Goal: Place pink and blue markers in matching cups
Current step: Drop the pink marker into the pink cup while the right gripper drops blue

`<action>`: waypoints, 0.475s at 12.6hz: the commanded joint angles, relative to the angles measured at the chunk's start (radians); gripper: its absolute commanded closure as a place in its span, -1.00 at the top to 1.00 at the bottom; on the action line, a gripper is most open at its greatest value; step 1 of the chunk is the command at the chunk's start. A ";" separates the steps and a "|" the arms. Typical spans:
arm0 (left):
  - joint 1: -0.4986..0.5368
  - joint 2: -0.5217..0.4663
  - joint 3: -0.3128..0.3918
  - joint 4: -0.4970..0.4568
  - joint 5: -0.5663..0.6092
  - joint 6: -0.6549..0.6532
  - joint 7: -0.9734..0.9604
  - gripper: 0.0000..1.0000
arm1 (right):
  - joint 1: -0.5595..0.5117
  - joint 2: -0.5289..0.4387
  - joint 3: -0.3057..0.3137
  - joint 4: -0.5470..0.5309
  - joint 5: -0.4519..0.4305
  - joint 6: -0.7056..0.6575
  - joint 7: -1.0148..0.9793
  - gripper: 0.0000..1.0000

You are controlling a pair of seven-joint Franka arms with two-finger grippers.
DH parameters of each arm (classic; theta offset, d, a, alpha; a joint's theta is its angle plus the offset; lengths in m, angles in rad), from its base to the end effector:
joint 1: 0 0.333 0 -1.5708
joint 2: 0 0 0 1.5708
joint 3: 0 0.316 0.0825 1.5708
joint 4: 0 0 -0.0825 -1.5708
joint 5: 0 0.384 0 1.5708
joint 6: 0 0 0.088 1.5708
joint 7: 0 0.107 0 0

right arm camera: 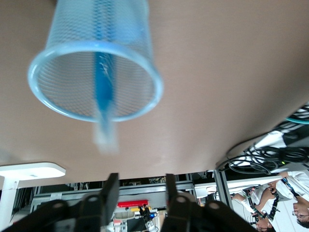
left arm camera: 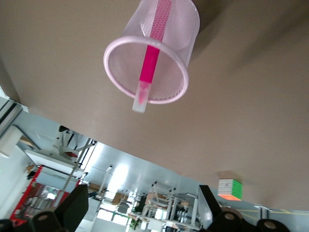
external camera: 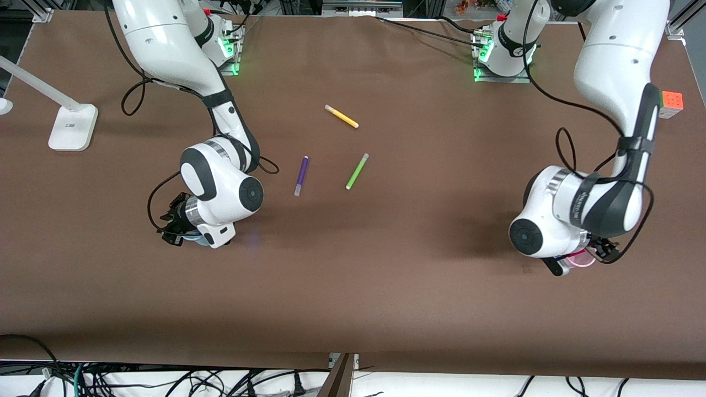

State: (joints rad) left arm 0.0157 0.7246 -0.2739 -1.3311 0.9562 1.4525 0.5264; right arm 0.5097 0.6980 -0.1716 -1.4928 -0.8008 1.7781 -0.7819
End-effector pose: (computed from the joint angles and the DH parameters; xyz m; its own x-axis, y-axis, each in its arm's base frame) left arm 0.6896 -0.0393 0.3104 0.4797 -0.4469 -0.7551 -0.8495 -0.4521 -0.2721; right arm 0.6581 0.1859 0.2664 0.1233 0.5994 -0.7909 0.9894 -0.0122 0.1449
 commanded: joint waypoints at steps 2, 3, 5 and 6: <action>0.000 -0.108 0.002 0.105 -0.201 -0.116 0.001 1.00 | -0.005 -0.020 -0.011 0.110 0.162 -0.032 -0.002 1.00; -0.002 -0.119 0.002 0.163 -0.256 -0.153 0.001 1.00 | -0.008 -0.037 -0.037 0.135 0.233 -0.032 0.015 1.00; -0.002 -0.154 -0.001 0.255 -0.371 -0.185 -0.017 1.00 | -0.014 -0.061 -0.093 0.193 0.427 -0.034 0.087 1.00; 0.004 -0.180 0.002 0.279 -0.446 -0.185 -0.063 1.00 | -0.014 -0.087 -0.136 0.204 0.531 -0.034 0.133 1.00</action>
State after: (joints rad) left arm 0.0163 0.5682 -0.2739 -1.1207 0.6124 1.2926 0.5095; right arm 0.5023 0.6486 -0.2599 -1.3189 -0.4054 1.7632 -0.7102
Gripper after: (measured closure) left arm 0.000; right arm 0.000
